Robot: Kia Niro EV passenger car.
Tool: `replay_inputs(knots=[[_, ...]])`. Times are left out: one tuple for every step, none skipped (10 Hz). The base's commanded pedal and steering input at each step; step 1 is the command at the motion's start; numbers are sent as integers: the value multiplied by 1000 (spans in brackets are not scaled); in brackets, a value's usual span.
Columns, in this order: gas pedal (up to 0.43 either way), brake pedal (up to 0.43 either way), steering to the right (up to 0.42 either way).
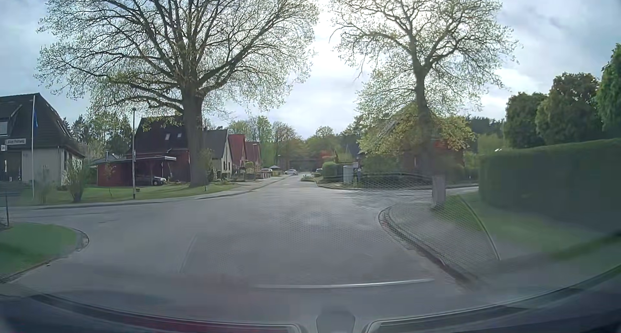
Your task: Follow the waypoints while adhering to traffic rules and regulations
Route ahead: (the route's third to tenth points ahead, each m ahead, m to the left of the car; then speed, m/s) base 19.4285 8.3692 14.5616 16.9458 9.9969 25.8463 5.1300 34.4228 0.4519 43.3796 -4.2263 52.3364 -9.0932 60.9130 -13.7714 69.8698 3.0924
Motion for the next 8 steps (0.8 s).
replay_inputs(knots=[[0, 12, 6], [0, 6, 4], [0, 12, -3], [0, 12, -3], [0, 18, 1], [0, 30, 5], [0, 37, 8], [0, 43, 9]])
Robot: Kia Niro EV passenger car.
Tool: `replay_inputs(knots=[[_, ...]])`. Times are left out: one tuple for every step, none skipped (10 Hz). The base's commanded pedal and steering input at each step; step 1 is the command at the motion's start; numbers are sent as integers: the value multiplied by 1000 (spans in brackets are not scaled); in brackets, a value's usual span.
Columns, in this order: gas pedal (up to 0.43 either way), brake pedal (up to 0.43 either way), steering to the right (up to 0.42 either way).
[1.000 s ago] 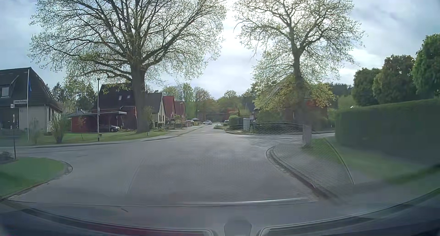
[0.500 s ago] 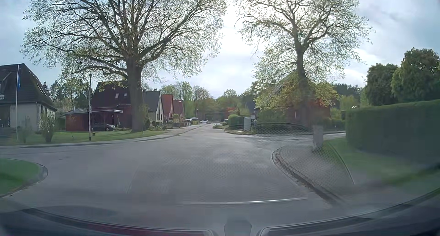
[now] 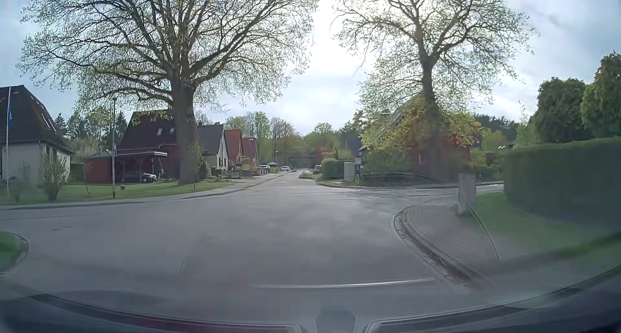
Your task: Follow the waypoints while adhering to traffic rules and regulations
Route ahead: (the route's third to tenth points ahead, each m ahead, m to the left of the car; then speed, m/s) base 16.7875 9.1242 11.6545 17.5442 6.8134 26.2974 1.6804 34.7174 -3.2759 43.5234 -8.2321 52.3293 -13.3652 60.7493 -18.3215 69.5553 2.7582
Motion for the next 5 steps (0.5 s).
replay_inputs(knots=[[0, 73, 8], [0, 91, 9], [0, 91, 8], [0, 79, 6], [0, 79, 5]])
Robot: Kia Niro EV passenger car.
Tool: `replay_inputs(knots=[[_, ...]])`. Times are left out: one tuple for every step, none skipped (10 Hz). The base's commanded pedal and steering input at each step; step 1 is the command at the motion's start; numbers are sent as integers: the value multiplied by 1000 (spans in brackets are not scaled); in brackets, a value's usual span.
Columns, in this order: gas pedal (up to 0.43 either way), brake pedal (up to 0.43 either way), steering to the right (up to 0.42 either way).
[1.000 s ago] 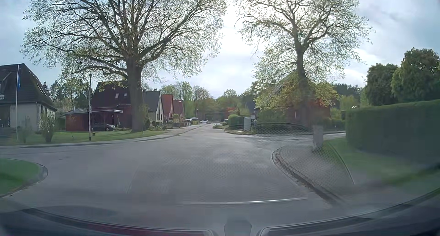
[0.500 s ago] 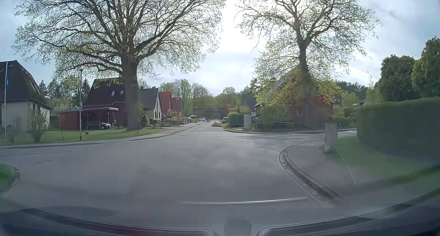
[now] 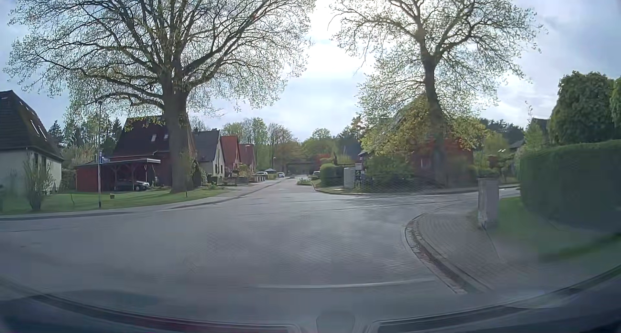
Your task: Follow the waypoints while adhering to traffic rules and regulations
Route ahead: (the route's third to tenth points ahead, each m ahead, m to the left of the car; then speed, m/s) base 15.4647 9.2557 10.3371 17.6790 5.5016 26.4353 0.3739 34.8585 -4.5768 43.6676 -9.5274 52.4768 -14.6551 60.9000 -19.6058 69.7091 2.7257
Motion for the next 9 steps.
replay_inputs(knots=[[0, 85, 5], [0, 91, 5], [0, 98, 4], [0, 110, 4], [0, 116, 4], [0, 122, 0], [0, 134, -4], [0, 134, -7], [0, 134, -9]])
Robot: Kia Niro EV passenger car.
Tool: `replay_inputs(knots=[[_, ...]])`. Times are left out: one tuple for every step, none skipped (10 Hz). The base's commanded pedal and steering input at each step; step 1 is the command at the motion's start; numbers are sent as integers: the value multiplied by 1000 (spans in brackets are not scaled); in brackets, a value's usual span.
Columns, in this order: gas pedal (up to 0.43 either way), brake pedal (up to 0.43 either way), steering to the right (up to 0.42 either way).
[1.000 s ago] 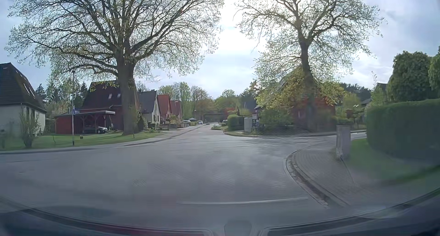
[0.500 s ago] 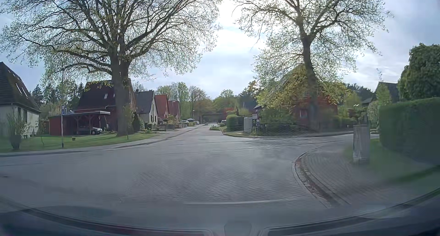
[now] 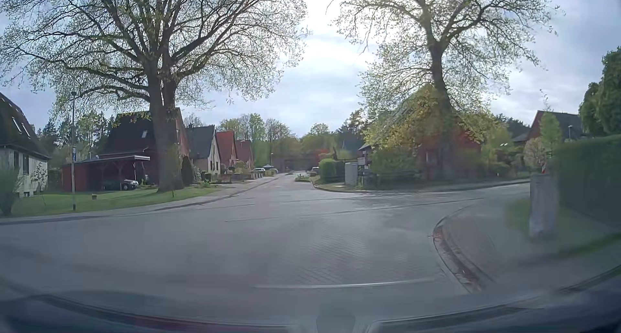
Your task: Follow the waypoints while adhering to traffic rules and regulations
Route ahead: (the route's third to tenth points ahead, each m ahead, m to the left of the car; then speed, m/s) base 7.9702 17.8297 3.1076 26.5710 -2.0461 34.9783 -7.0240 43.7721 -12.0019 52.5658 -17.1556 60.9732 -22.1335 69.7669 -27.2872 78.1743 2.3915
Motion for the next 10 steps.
replay_inputs(knots=[[0, 134, -9], [0, 122, -10], [0, 110, -13], [0, 73, -19], [0, 49, -25], [0, 43, -34], [0, 49, -43], [0, 43, -53], [0, 18, -70], [0, 0, -93]])
